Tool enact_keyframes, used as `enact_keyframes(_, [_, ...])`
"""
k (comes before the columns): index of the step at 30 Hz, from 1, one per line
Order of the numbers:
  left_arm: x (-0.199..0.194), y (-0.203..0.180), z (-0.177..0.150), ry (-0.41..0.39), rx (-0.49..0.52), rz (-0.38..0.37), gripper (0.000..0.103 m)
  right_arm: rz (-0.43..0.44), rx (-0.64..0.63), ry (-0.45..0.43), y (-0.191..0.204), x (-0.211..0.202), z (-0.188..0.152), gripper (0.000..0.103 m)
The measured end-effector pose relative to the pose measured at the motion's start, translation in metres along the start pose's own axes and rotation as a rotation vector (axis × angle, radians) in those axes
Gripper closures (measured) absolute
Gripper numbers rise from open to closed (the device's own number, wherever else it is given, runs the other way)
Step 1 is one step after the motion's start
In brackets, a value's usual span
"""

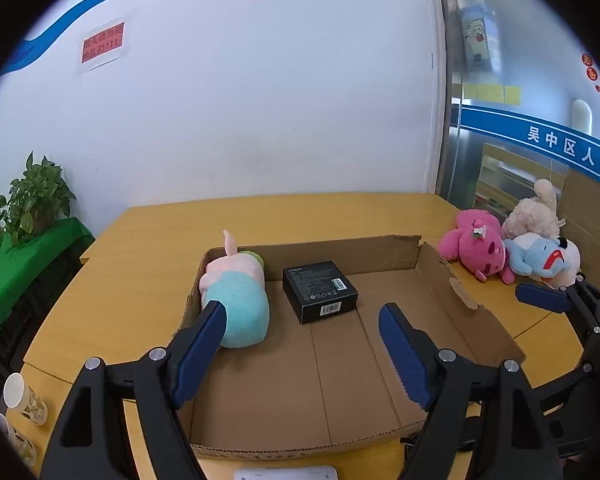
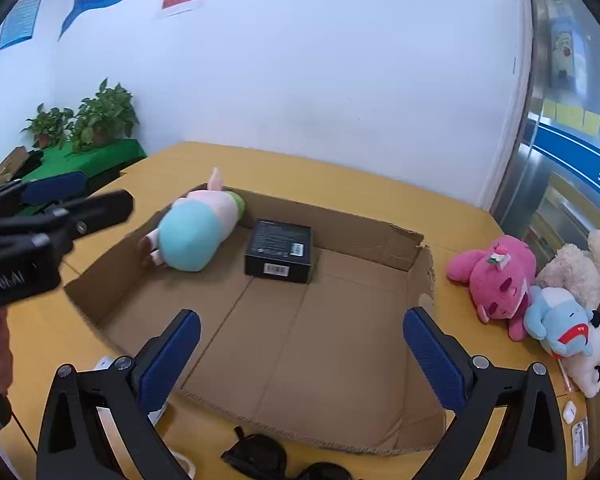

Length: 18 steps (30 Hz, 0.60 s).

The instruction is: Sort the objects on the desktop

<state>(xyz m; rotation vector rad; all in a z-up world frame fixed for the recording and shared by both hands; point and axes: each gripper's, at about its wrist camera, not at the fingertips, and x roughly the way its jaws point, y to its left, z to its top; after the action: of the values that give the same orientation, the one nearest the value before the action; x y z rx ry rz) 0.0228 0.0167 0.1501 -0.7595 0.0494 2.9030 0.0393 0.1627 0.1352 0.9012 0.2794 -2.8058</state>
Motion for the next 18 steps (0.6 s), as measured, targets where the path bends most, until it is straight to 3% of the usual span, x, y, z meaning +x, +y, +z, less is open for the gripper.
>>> enact_keyframes(6, [-0.008,-0.011,-0.014,0.012,0.025,0.017,0.024,0.008,-0.031,-0.008,0.016,-0.02,-0.011,0.0])
enact_keyframes(18, [-0.013,-0.014,-0.03,0.024,-0.003,0.03,0.024,-0.018,0.002,-0.021,0.01,-0.033,-0.028,0.0])
